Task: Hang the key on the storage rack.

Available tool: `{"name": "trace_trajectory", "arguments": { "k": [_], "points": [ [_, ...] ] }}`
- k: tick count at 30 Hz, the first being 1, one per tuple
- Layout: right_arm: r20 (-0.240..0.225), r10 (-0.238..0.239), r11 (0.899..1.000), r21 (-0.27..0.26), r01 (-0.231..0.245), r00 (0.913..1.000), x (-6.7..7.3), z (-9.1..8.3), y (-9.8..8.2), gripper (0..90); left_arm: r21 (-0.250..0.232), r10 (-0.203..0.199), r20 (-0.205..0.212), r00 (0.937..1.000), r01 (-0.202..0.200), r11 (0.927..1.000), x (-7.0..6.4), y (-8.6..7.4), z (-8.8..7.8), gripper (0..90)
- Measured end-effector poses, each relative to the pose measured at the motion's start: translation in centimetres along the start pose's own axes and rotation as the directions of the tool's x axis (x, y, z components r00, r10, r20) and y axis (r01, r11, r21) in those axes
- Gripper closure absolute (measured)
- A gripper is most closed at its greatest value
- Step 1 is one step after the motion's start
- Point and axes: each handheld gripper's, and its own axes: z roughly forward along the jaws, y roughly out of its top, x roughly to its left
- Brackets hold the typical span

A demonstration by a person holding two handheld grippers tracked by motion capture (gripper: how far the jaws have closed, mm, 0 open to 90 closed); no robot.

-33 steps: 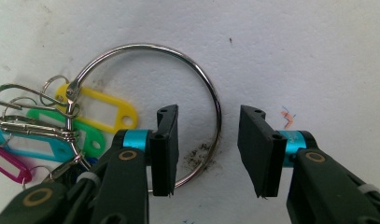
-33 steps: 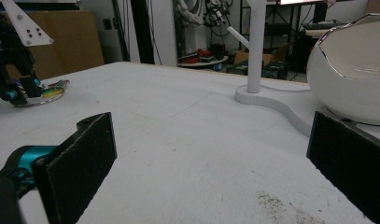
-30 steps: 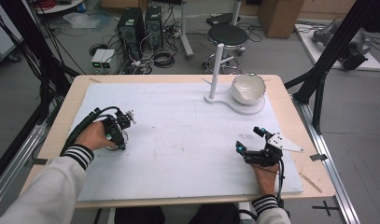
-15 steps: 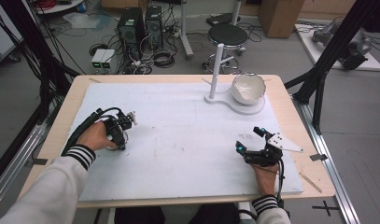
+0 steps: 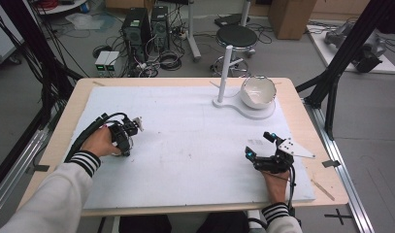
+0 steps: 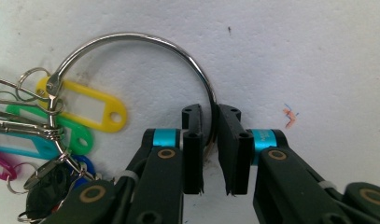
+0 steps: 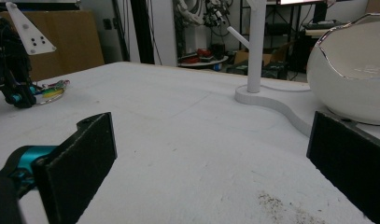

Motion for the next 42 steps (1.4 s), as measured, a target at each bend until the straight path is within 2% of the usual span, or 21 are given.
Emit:
{"name": "trace_trajectory", "arguments": {
  "k": [9,15,18,22,23,25,27,29,31,32,33,34,36,39,40,41,42],
  "points": [
    [0.000,0.000,1.000,-0.001,0.000,1.0000,0.0,0.0,0.0,1.0,-0.005,0.005,-0.003,1.0000,-0.005,1.0000,-0.1,-0.1,0.0,84.8],
    [0.000,-0.001,1.000,0.000,0.001,1.0000,0.0,0.0,0.0,1.0,-0.022,0.040,-0.026,0.9989,-0.041,0.9989,-0.4,-0.2,-0.3,85.1],
    [0.002,0.001,1.000,-0.003,-0.001,1.0000,0.0,0.0,0.0,1.0,-0.057,0.057,-0.043,0.9974,-0.060,0.9966,-0.5,-0.4,-1.1,86.1],
    [0.001,-0.005,1.000,0.001,0.005,1.0000,0.0,0.0,0.0,1.0,-0.103,0.059,-0.072,0.9956,-0.067,0.9924,-0.6,-0.8,-2.5,86.4],
    [0.001,-0.005,1.000,0.001,0.005,1.0000,0.0,0.0,0.0,1.0,-0.119,0.064,-0.086,0.9942,-0.074,0.9901,-0.6,-1.0,-2.9,86.4],
    [-0.001,-0.008,1.000,-0.001,0.008,1.0000,0.0,0.0,0.0,1.0,-0.155,0.074,-0.088,0.9933,-0.087,0.9841,-0.6,-1.4,-3.7,86.6],
    [0.000,-0.002,1.000,0.000,0.002,1.0000,0.0,0.0,0.0,1.0,-0.203,0.071,-0.097,0.9928,-0.089,0.9751,-0.6,-1.9,-4.4,86.8],
    [-0.003,0.000,1.000,-0.001,0.000,1.0000,0.0,0.0,0.0,0.9,-0.251,0.083,-0.102,0.9913,-0.106,0.9622,-0.6,-2.4,-5.1,86.9],
    [-0.002,0.000,1.000,-0.001,0.000,1.0000,0.0,0.0,0.0,0.9,-0.305,0.093,-0.112,0.9893,-0.124,0.9444,-0.7,-2.9,-6.0,87.0],
    [-0.003,-0.001,1.000,-0.001,0.001,1.0000,0.0,0.0,0.0,0.9,-0.336,0.089,-0.106,0.9903,-0.120,0.9343,-0.8,-3.1,-6.3,87.0],
    [0.000,-0.011,1.000,-0.002,0.011,0.9999,0.0,0.0,0.0,0.9,-0.353,0.091,-0.109,0.9899,-0.124,0.9273,-0.8,-3.3,-6.7,87.1],
    [-0.004,-0.020,1.000,0.000,0.020,0.9998,0.1,0.0,0.0,0.9,-0.361,0.095,-0.112,0.9891,-0.130,0.9235,-0.9,-3.5,-7.1,87.1],
    [-0.002,-0.026,1.000,0.003,0.026,0.9997,0.2,0.0,0.1,0.9,-0.398,0.099,-0.113,0.9887,-0.136,0.9074,-1.1,-3.7,-7.9,87.3],
    [-0.003,-0.010,1.000,0.000,0.010,0.9999,0.1,0.0,0.1,0.9,-0.454,0.132,-0.098,0.9864,-0.162,0.8762,-1.3,-4.0,-9.1,87.4],
    [0.000,-0.007,1.000,-0.006,0.007,1.0000,0.0,0.0,0.1,0.9,-0.481,0.143,-0.093,0.9853,-0.170,0.8602,-1.3,-4.1,-9.5,87.4],
    [0.003,-0.001,1.000,0.001,0.001,1.0000,0.0,-0.1,0.1,0.9,-0.495,0.153,-0.081,0.9848,-0.173,0.8513,-1.4,-4.1,-9.8,87.5],
    [0.005,0.000,1.000,0.009,0.000,1.0000,-0.1,-0.1,0.3,0.9,-0.518,0.170,-0.069,0.9831,-0.181,0.8359,-1.4,-4.1,-10.0,87.4]
  ]
}}
